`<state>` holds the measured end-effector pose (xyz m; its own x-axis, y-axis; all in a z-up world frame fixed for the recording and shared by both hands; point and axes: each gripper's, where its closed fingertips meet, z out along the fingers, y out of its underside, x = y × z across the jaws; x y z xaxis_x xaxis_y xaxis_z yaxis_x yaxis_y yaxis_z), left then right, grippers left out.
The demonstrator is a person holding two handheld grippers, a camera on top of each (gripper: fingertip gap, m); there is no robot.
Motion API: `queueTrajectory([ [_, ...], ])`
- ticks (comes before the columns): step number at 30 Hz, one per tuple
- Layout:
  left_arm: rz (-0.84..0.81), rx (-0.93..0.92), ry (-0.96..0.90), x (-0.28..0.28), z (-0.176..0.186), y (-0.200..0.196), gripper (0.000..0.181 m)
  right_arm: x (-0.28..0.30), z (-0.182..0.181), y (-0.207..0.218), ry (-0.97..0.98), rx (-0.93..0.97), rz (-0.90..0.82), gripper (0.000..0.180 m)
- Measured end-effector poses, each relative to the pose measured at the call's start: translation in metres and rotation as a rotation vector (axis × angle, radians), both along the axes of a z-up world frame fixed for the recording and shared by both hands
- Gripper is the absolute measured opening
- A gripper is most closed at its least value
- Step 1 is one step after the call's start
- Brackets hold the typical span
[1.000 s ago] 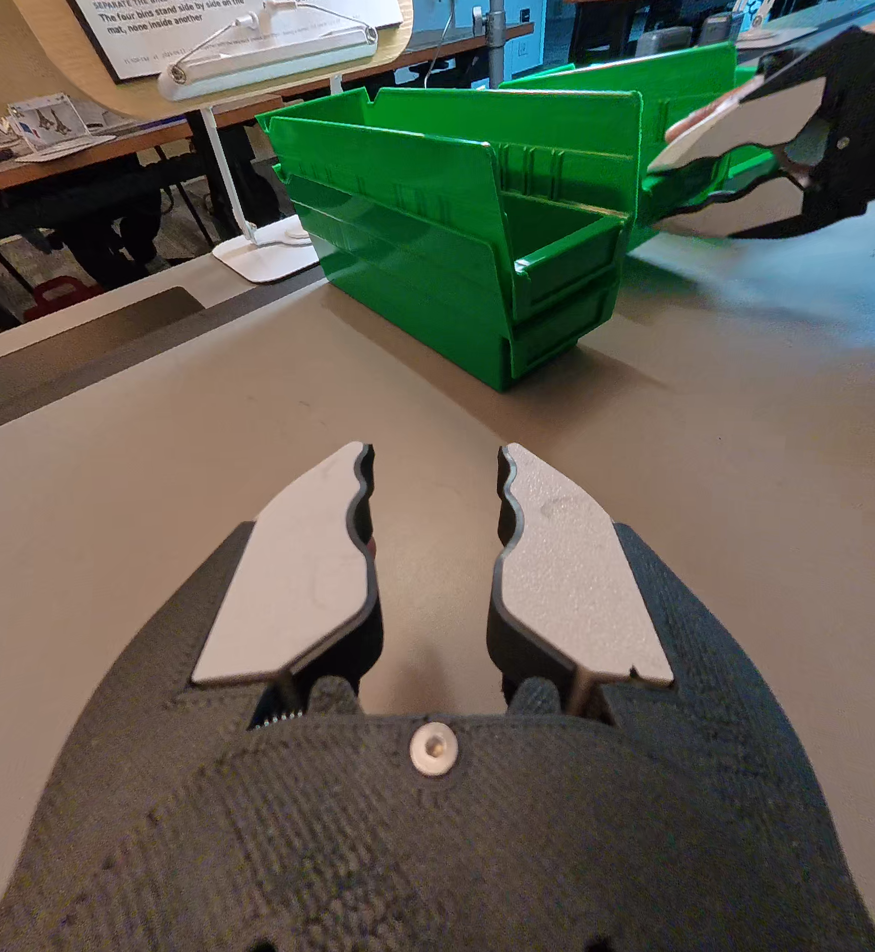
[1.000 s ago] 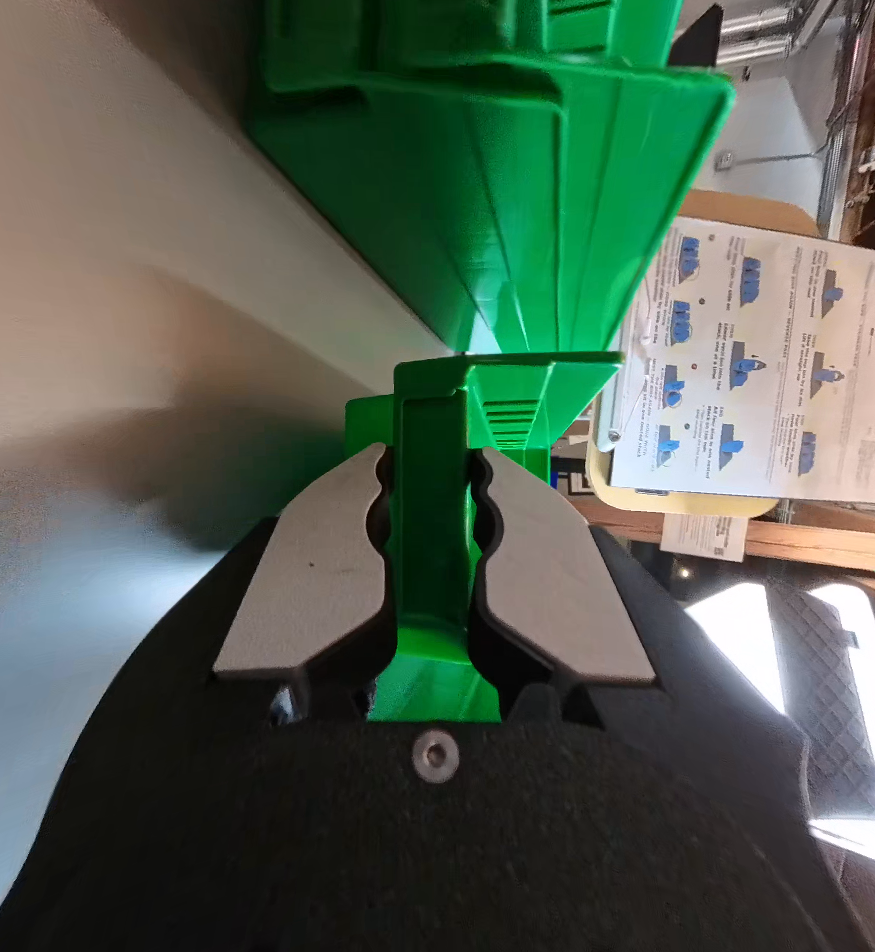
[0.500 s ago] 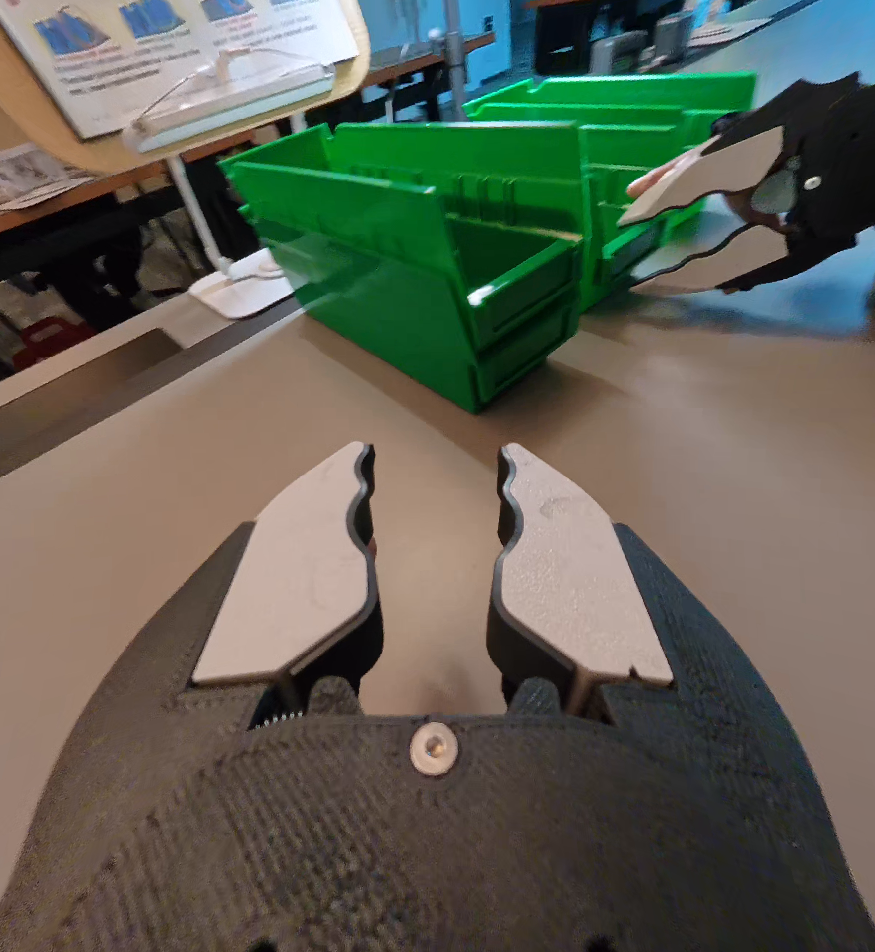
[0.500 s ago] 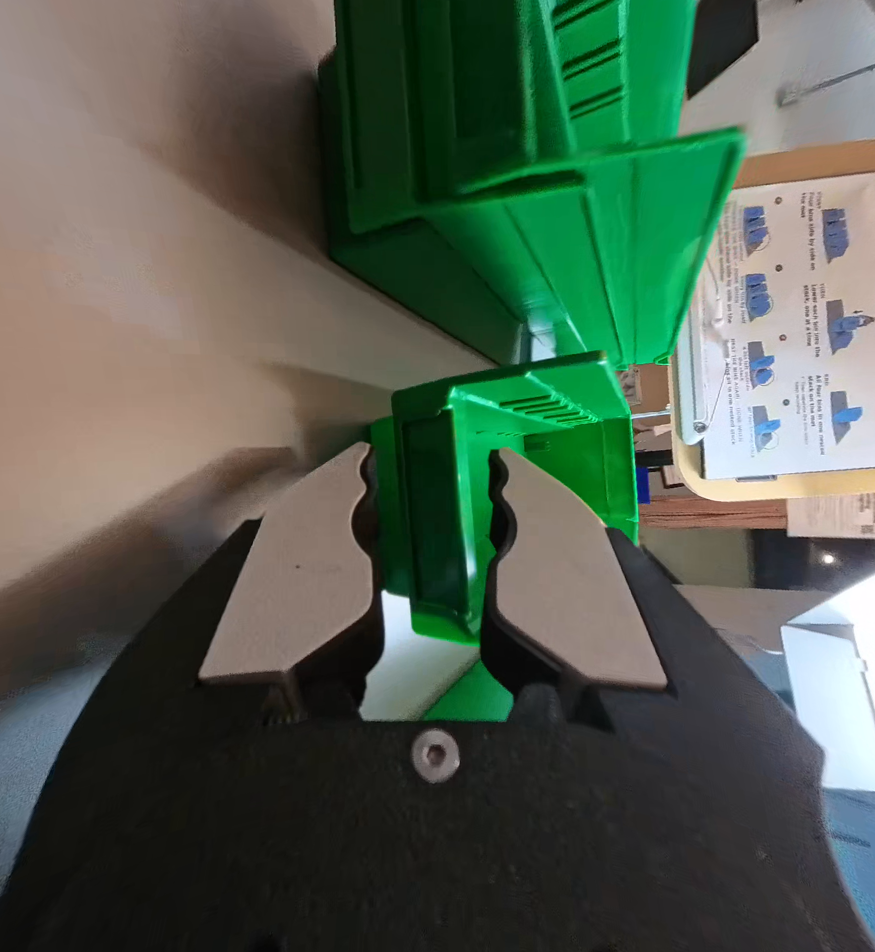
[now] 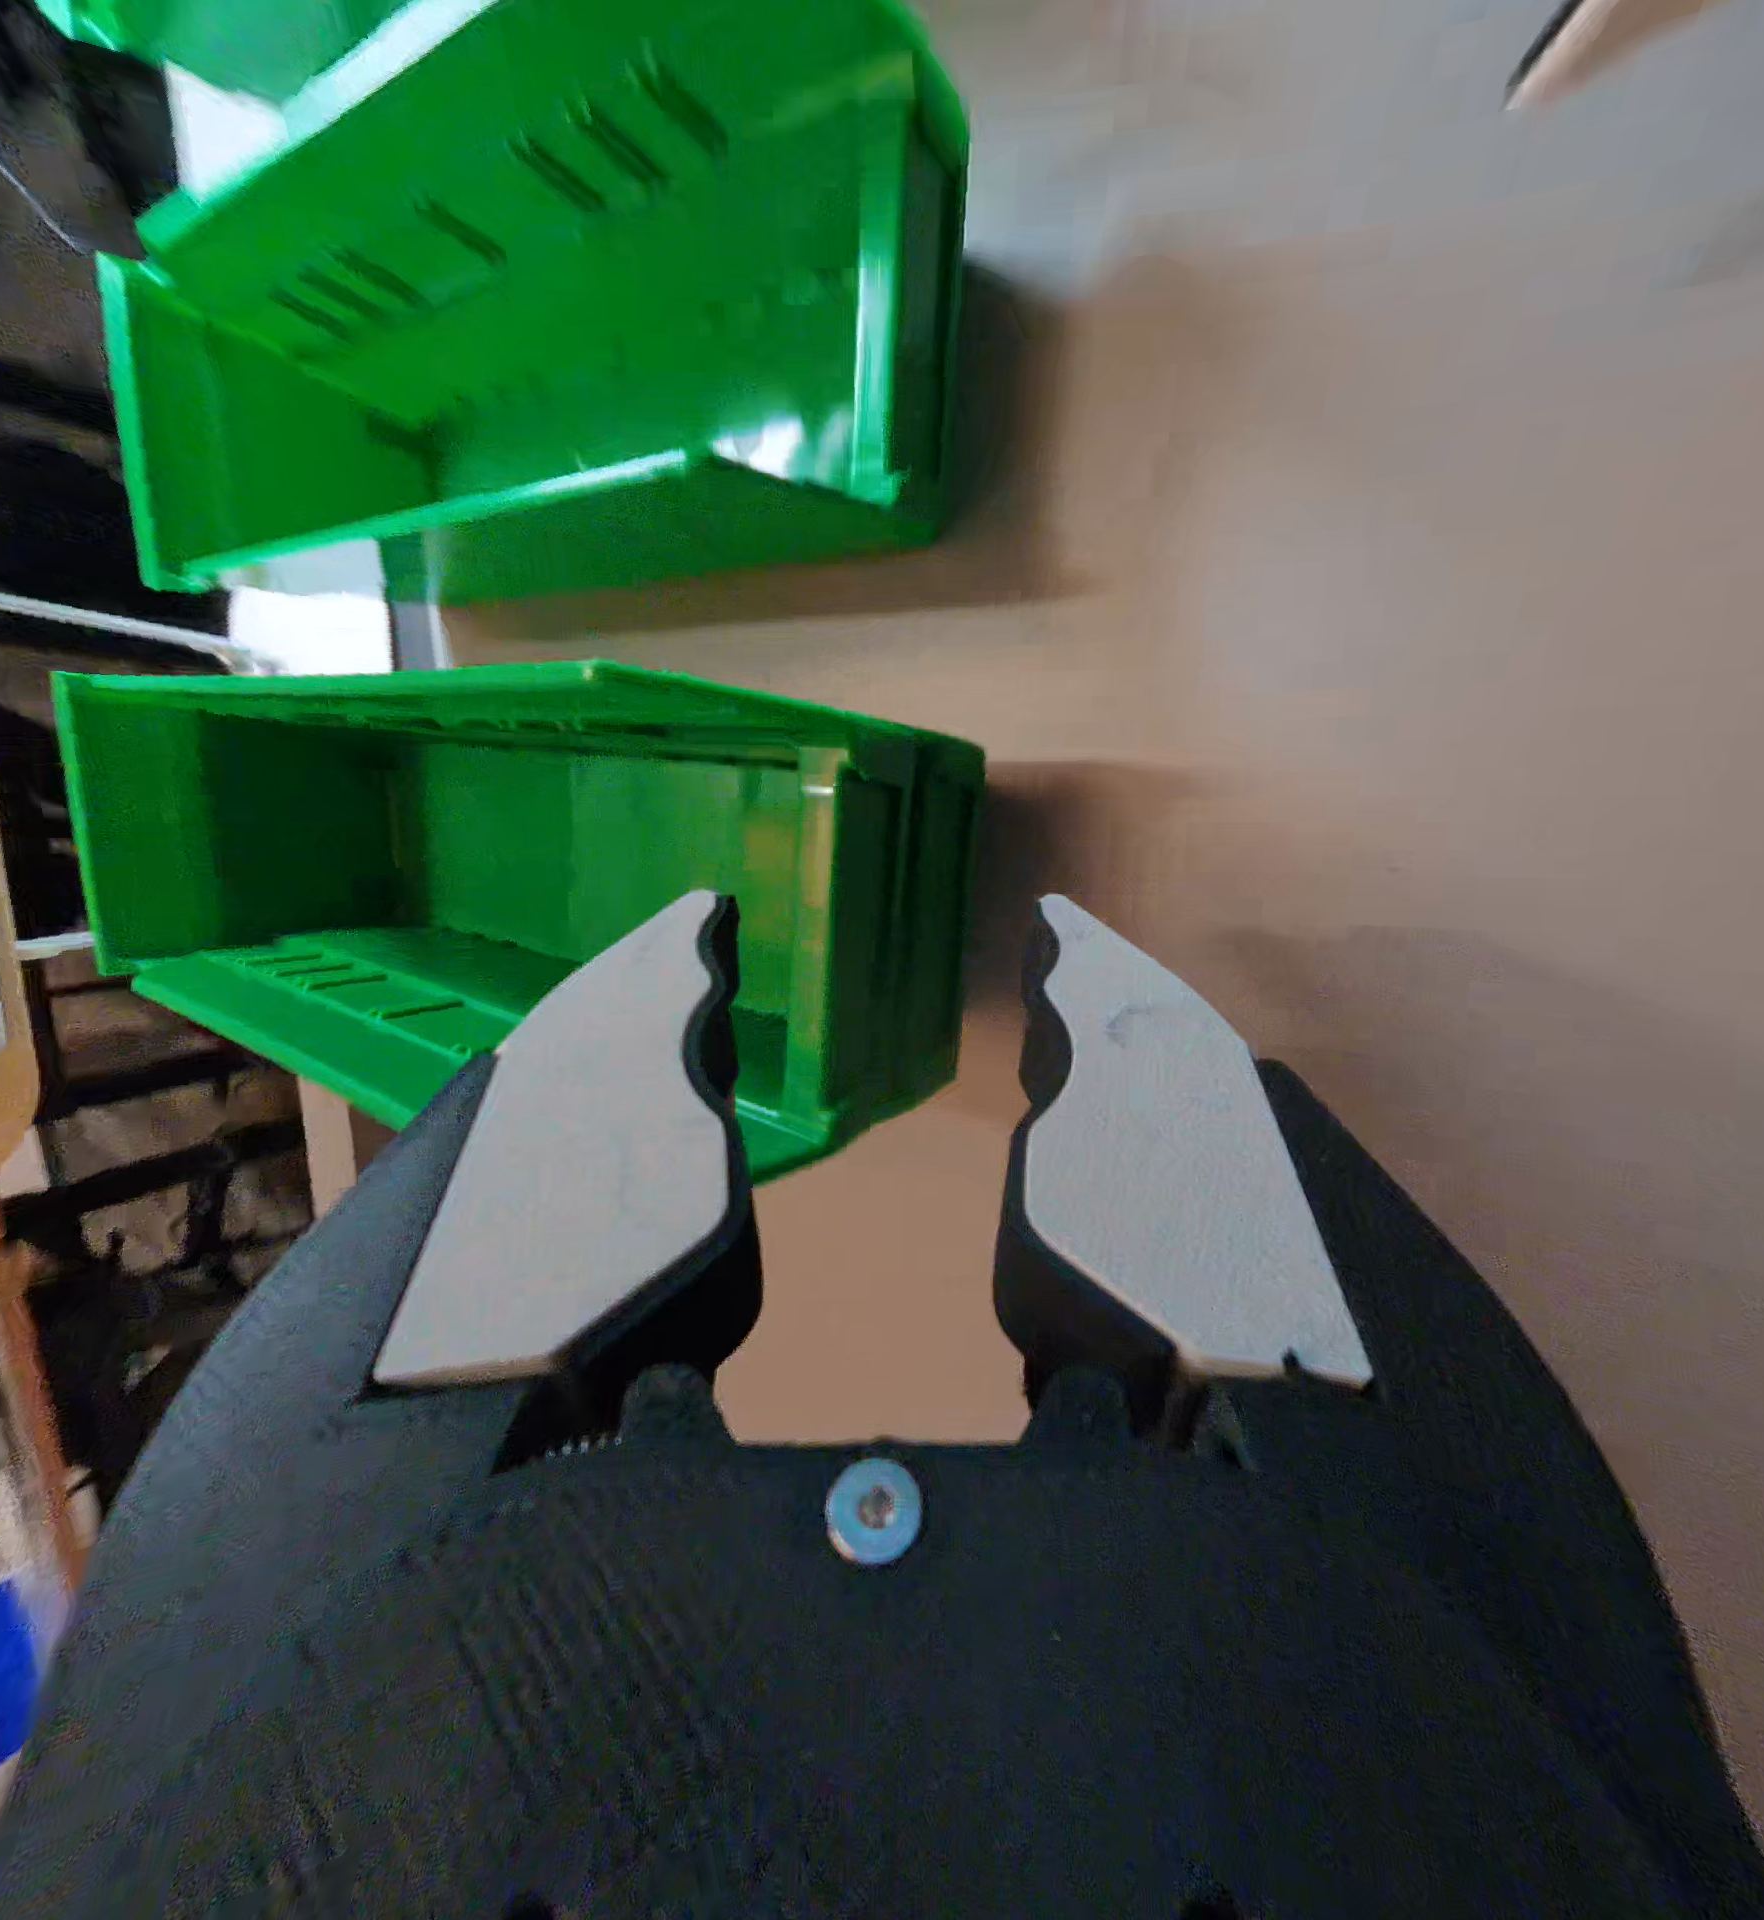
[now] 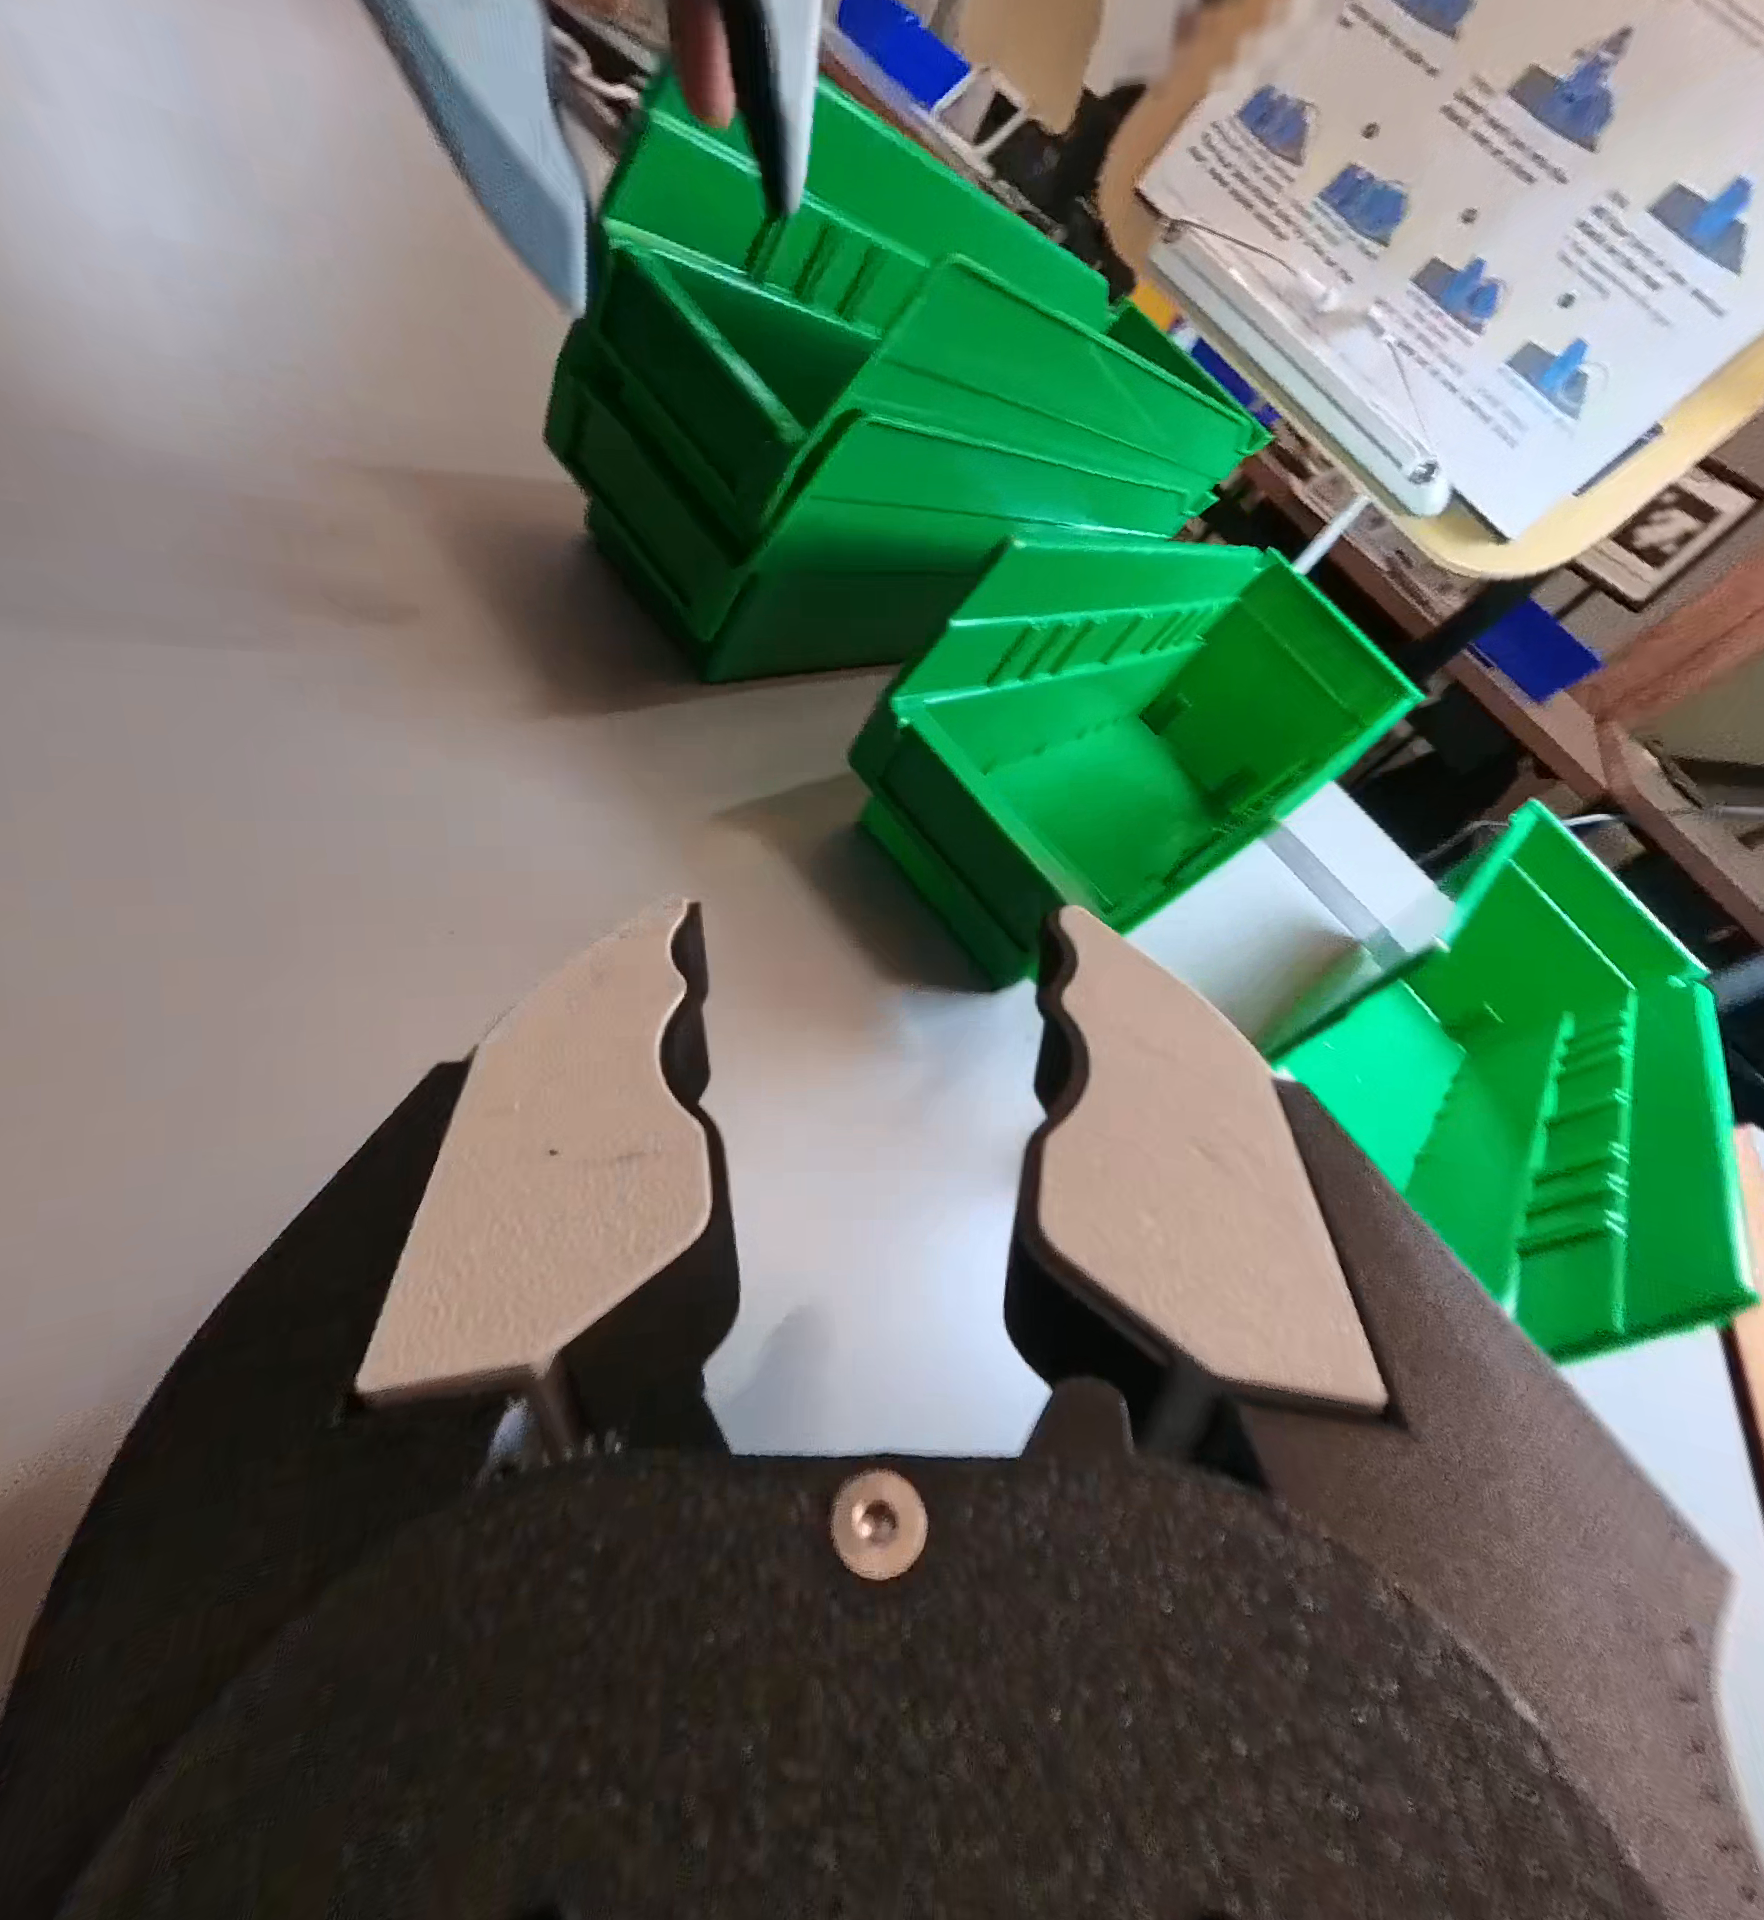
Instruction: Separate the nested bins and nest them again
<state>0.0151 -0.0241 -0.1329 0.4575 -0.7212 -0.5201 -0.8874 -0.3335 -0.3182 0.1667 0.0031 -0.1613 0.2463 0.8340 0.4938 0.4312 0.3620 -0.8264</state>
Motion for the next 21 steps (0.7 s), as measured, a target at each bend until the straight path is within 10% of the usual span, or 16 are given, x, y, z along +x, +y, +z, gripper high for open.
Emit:
queueTrajectory([
  [8, 0.091, -0.178, 0.195, -0.02, -0.048, 0.029, 0.033, 0.005, 0.009, 0.006, 0.075, -0.03, -0.021, 0.055],
  [21, 0.048, -0.188, 0.246, -0.013, -0.022, 0.024, 0.028, 0.003, 0.004, 0.004, 0.034, 0.032, -0.031, 0.051],
])
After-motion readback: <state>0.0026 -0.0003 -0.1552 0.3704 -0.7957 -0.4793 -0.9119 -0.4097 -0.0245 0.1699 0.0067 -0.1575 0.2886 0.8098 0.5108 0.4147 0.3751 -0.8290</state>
